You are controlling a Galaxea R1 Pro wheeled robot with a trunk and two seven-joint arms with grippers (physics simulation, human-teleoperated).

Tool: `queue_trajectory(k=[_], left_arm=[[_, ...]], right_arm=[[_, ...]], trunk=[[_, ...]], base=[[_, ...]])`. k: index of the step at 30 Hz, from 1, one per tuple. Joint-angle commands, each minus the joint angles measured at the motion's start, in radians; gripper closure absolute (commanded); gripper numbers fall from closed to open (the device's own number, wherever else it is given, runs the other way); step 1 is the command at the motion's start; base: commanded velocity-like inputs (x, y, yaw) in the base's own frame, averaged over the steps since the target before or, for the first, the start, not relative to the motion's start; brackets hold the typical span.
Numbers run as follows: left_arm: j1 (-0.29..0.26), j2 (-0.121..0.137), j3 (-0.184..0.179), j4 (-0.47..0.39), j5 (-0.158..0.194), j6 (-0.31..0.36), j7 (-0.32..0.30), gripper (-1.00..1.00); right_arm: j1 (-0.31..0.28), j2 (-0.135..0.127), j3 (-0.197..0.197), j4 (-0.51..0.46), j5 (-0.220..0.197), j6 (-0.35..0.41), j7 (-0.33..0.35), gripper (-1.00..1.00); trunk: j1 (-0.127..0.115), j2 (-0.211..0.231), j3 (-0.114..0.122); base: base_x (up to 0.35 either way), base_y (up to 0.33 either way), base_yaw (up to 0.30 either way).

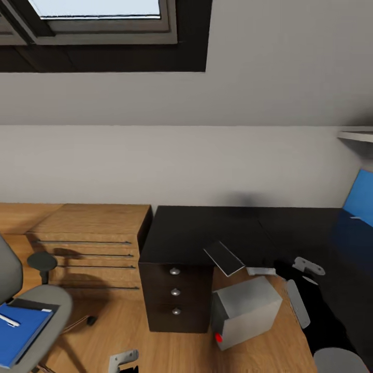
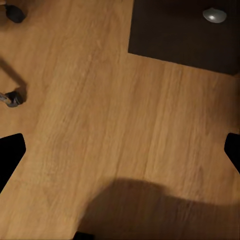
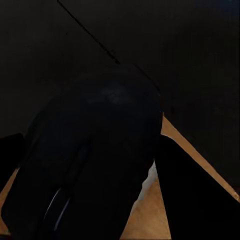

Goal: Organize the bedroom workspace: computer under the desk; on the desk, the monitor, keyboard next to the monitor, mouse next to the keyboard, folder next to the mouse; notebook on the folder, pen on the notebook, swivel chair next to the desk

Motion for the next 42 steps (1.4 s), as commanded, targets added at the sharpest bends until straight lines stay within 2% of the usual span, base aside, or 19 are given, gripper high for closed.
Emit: queue_trajectory(k=[1,3,8,10,12,15,18,24,25,31,42], left_arm=[[-0.001,0.001,-0.004,0.000,0.008,0.003,0.008,-1.00],[-0.001,0.001,-0.004,0.003,0.009,0.002,0.008,-1.00],[-0.001,0.000,-0.004,0.011,0.009,0.001,0.008,-1.00],[-0.001,0.000,-0.004,0.014,0.009,0.001,0.008,-1.00],[-0.001,-0.001,-0.004,0.016,0.008,0.001,0.008,-1.00],[-0.001,-0.001,-0.005,0.016,0.008,0.001,0.008,-1.00],[-0.001,-0.001,-0.005,0.016,0.008,0.001,0.008,-1.00],[-0.001,-0.001,-0.005,0.017,0.008,0.001,0.008,-1.00],[-0.001,-0.001,-0.005,0.017,0.008,0.000,0.008,-1.00],[-0.001,-0.001,-0.005,0.017,0.009,0.001,0.008,-1.00],[-0.001,0.001,-0.002,0.036,0.011,0.001,0.008,-1.00]], right_arm=[[-0.001,-0.009,-0.004,0.022,-0.014,-0.027,-0.009,1.00],[-0.002,-0.019,-0.011,0.056,-0.015,-0.071,-0.011,1.00],[-0.002,-0.021,-0.014,0.068,-0.016,-0.097,-0.012,1.00],[-0.002,-0.020,-0.013,0.070,-0.015,-0.144,-0.014,1.00],[-0.005,-0.018,-0.014,0.084,-0.017,-0.163,-0.059,1.00],[-0.022,-0.018,-0.016,0.119,-0.022,-0.199,-0.218,1.00],[-0.033,-0.018,-0.016,0.150,-0.026,-0.280,-0.291,1.00],[-0.042,-0.017,-0.012,0.156,-0.027,-0.323,-0.373,1.00],[-0.043,-0.010,-0.011,0.140,-0.027,-0.331,-0.386,1.00],[-0.043,0.032,-0.015,0.080,-0.024,-0.334,-0.406,1.00],[-0.043,0.040,-0.015,0.085,-0.027,-0.331,-0.407,1.00]], trunk=[[0.000,-0.001,-0.001],[0.000,-0.001,-0.001],[0.000,-0.001,-0.001],[0.000,-0.001,-0.001],[0.000,-0.001,-0.001],[0.000,-0.001,-0.001],[0.000,-0.001,-0.001],[0.000,-0.001,-0.001],[0.000,-0.001,-0.001],[0.000,-0.001,-0.001],[0.000,-0.001,-0.001]], base=[[0.000,0.000,-0.291],[0.000,0.000,-0.291],[0.000,0.000,-0.136],[0.000,0.000,-0.012],[0.000,0.000,-0.003],[0.000,0.000,0.000],[0.000,0.000,0.000],[0.000,0.000,0.000],[0.000,0.000,0.000],[0.000,0.000,-0.028],[0.000,0.000,-0.250]])
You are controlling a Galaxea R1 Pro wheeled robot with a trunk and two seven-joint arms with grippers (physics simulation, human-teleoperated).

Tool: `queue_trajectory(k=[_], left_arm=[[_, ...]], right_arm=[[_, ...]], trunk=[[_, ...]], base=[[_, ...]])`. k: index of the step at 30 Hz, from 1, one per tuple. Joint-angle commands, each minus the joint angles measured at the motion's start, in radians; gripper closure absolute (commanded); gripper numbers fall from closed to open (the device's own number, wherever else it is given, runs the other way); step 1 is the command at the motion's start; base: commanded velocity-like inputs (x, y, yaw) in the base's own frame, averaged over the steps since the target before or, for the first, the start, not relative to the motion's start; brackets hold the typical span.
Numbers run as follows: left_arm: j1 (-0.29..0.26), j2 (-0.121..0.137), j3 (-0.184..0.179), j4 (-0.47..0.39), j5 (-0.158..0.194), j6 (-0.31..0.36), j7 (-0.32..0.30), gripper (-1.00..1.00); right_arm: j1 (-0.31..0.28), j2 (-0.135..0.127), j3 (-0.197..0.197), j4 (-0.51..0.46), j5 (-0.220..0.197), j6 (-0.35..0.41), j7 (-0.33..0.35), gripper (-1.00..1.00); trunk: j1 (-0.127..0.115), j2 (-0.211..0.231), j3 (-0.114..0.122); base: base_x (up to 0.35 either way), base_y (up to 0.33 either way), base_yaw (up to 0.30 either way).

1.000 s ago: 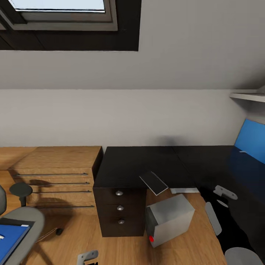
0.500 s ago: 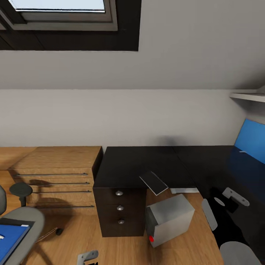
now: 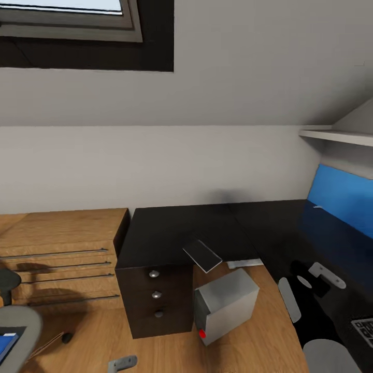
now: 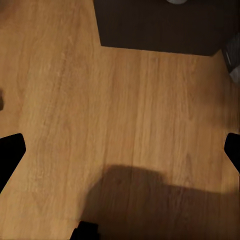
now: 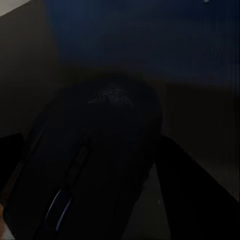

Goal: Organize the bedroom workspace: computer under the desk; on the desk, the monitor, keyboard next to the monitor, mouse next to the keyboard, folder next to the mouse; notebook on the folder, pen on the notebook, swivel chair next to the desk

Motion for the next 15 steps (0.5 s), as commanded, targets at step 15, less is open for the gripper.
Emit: queue_trajectory(k=[15], left_arm=[[0.000,-0.015,0.004,-0.003,0.007,-0.014,0.016,-1.00]], right_arm=[[0.017,0.039,-0.001,0.004,0.034,0.014,-0.012,1.00]], trunk=[[0.000,-0.001,-0.001]], base=[[0.000,0.000,-0.093]])
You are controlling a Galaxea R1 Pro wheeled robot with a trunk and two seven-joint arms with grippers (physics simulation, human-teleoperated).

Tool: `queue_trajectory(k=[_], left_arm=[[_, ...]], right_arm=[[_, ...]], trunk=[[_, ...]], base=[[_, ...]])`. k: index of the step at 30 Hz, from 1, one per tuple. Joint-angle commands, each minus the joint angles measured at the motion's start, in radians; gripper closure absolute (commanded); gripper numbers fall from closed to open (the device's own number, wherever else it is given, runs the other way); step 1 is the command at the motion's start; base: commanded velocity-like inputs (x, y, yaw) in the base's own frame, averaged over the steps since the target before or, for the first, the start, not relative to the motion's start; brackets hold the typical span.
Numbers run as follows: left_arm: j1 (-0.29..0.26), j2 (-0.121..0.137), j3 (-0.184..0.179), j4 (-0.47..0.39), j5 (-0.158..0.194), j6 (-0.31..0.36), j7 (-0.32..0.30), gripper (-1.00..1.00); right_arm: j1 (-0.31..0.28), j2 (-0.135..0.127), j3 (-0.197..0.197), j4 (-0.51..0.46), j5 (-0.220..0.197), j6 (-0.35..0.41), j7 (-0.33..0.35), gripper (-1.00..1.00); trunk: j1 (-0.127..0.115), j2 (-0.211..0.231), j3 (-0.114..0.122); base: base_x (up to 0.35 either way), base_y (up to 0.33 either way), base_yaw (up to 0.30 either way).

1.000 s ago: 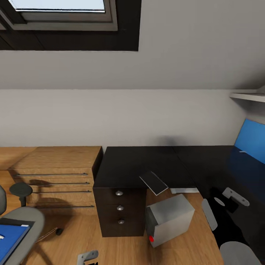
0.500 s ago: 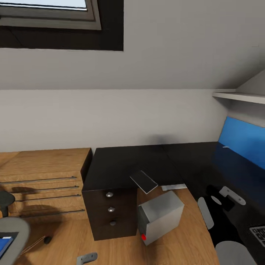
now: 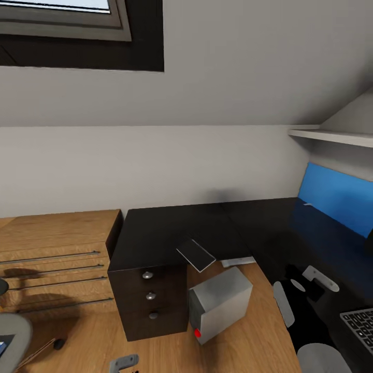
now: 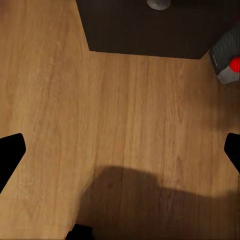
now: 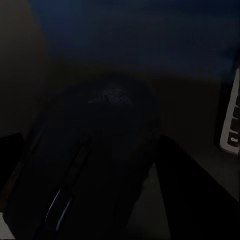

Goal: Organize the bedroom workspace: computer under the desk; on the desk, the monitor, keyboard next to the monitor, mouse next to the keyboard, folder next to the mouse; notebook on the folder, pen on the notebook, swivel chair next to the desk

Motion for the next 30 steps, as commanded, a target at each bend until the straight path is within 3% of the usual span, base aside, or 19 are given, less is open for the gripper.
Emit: queue_trajectory(k=[1,10,17,30], left_arm=[[0.000,0.003,-0.005,-0.004,0.009,-0.002,0.008,-1.00],[0.000,0.007,-0.009,-0.006,0.010,-0.053,0.004,-1.00],[0.000,0.007,-0.009,-0.006,0.010,-0.076,0.004,-1.00],[0.000,0.007,-0.009,-0.004,0.012,-0.076,0.006,-1.00]], right_arm=[[-0.006,-0.006,0.000,0.004,-0.008,0.002,-0.003,1.00],[-0.017,-0.053,0.000,0.029,-0.039,-0.009,-0.001,1.00],[-0.017,-0.054,-0.001,0.030,-0.056,-0.009,-0.002,1.00],[-0.017,-0.055,-0.002,0.030,-0.055,-0.009,-0.002,1.00]], trunk=[[0.000,-0.001,-0.001],[0.000,-0.001,-0.001],[0.000,-0.001,-0.001],[0.000,-0.001,-0.001]], base=[[0.000,0.000,0.000],[0.000,0.000,0.000],[0.000,0.000,-0.037],[0.000,0.000,-0.188]])
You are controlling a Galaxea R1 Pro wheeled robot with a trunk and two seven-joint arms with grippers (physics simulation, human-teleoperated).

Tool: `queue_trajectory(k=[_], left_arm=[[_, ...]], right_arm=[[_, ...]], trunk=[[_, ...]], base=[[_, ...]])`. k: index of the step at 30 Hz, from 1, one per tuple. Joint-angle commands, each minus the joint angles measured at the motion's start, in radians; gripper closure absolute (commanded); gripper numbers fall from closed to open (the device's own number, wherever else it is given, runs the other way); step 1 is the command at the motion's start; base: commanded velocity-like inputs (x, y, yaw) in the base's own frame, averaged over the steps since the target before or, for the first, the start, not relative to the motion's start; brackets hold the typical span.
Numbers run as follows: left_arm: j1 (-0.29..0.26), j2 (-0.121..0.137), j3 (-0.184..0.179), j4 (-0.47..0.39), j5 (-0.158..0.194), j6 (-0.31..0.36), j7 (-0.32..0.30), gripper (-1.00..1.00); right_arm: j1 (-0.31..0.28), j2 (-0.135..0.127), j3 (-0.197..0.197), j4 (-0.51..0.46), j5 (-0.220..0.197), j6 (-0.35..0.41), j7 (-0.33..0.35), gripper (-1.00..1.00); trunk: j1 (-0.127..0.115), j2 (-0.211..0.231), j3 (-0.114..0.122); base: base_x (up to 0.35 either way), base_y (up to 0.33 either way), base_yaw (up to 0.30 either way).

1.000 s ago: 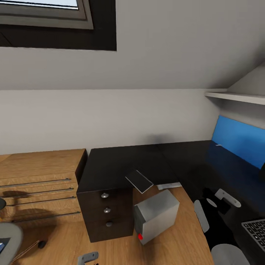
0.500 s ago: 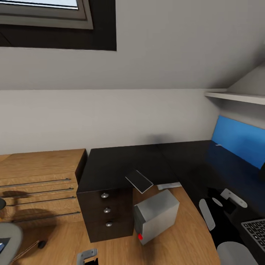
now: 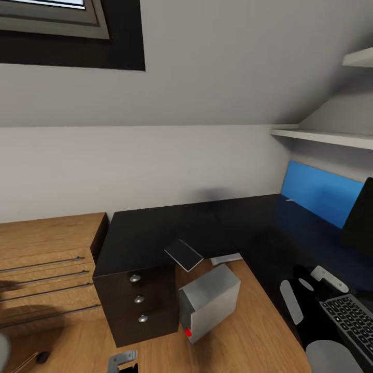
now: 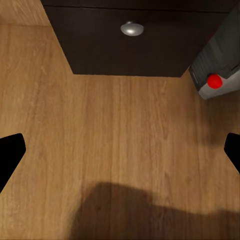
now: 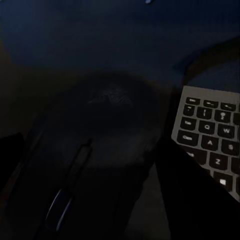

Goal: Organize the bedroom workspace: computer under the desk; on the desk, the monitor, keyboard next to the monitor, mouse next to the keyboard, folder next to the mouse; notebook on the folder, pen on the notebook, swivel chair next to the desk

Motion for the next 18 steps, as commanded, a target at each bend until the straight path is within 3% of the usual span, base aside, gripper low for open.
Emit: queue_trajectory(k=[1,11,16,18], left_arm=[[0.000,0.001,-0.004,-0.002,0.007,0.004,0.008,-1.00],[0.000,0.002,-0.004,-0.001,0.008,0.004,0.006,-1.00],[0.000,0.002,-0.004,0.005,0.008,0.004,0.007,-1.00],[0.000,0.001,-0.005,0.016,0.007,0.004,0.006,-1.00]], right_arm=[[0.000,0.000,0.001,-0.002,-0.005,0.005,-0.004,1.00],[-0.001,-0.005,0.001,0.019,-0.005,0.005,0.001,1.00],[-0.002,-0.066,0.002,0.115,-0.013,-0.001,0.024,1.00],[-0.004,-0.079,0.002,0.150,-0.013,-0.019,0.050,1.00]], trunk=[[0.000,-0.001,-0.001],[0.000,-0.001,-0.001],[0.000,-0.001,-0.001],[0.000,-0.001,-0.001]], base=[[0.005,0.000,-0.032],[0.128,0.000,-0.005],[0.174,0.000,0.000],[0.224,0.000,0.000]])
